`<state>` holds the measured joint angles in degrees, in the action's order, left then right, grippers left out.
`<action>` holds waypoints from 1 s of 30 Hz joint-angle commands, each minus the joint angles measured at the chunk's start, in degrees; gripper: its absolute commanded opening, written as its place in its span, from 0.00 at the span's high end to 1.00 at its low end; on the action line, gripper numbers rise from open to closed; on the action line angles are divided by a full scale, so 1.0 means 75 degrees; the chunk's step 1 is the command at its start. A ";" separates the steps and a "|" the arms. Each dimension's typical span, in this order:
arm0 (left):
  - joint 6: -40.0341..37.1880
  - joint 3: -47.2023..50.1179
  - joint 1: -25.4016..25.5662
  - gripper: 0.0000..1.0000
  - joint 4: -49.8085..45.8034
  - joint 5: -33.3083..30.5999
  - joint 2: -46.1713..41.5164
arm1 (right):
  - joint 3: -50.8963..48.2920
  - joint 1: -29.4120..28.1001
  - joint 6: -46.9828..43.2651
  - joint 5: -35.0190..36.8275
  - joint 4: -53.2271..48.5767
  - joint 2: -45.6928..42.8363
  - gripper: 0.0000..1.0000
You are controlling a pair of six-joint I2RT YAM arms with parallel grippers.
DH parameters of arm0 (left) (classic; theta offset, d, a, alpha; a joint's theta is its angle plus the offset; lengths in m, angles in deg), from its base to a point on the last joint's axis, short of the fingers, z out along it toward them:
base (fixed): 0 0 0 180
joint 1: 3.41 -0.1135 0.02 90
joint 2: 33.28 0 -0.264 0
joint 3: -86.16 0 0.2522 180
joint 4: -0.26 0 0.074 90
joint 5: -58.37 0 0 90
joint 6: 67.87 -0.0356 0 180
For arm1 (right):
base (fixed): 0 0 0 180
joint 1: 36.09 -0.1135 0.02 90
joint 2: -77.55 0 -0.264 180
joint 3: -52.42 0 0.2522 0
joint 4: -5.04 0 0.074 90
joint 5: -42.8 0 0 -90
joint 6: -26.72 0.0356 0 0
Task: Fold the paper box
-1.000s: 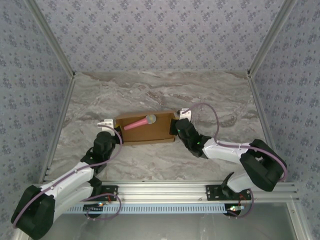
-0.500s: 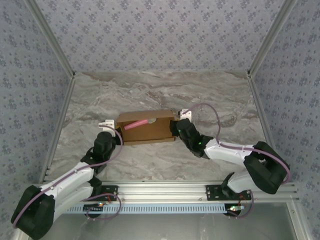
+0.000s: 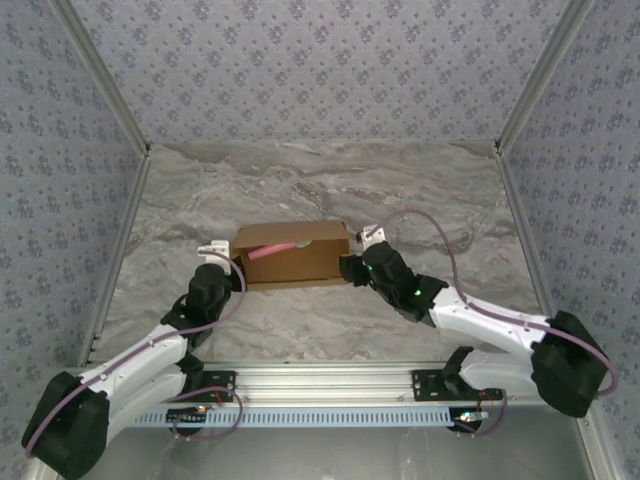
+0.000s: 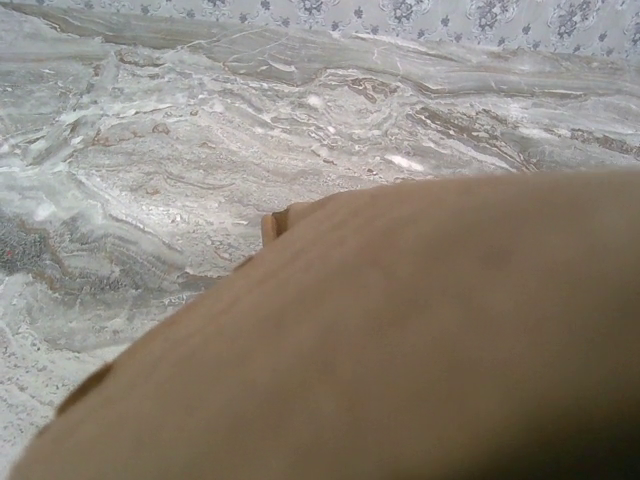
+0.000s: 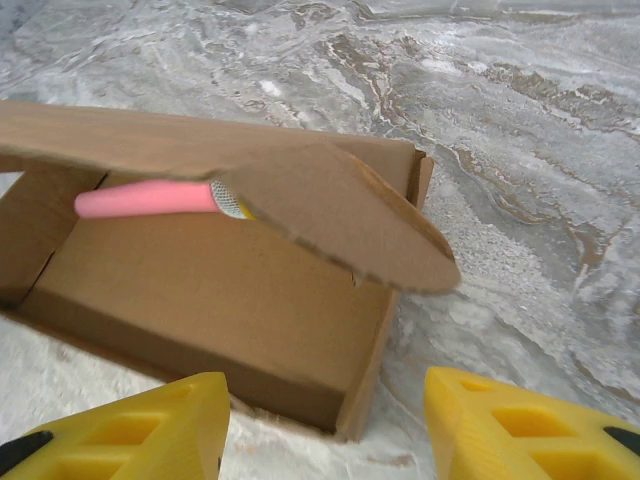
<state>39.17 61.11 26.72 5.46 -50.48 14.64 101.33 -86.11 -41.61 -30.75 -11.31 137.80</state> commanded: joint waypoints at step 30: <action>0.0255 -0.0239 0.0061 0.85 -0.1262 0.0150 -0.0549 | 0.3752 0.1836 -0.0629 -0.2602 -0.2869 0.3114 0.45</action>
<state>39.98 61.07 26.72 -0.20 -50.29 11.86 130.40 -72.72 -47.16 -49.14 -31.51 160.66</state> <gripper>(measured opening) 0.131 0.553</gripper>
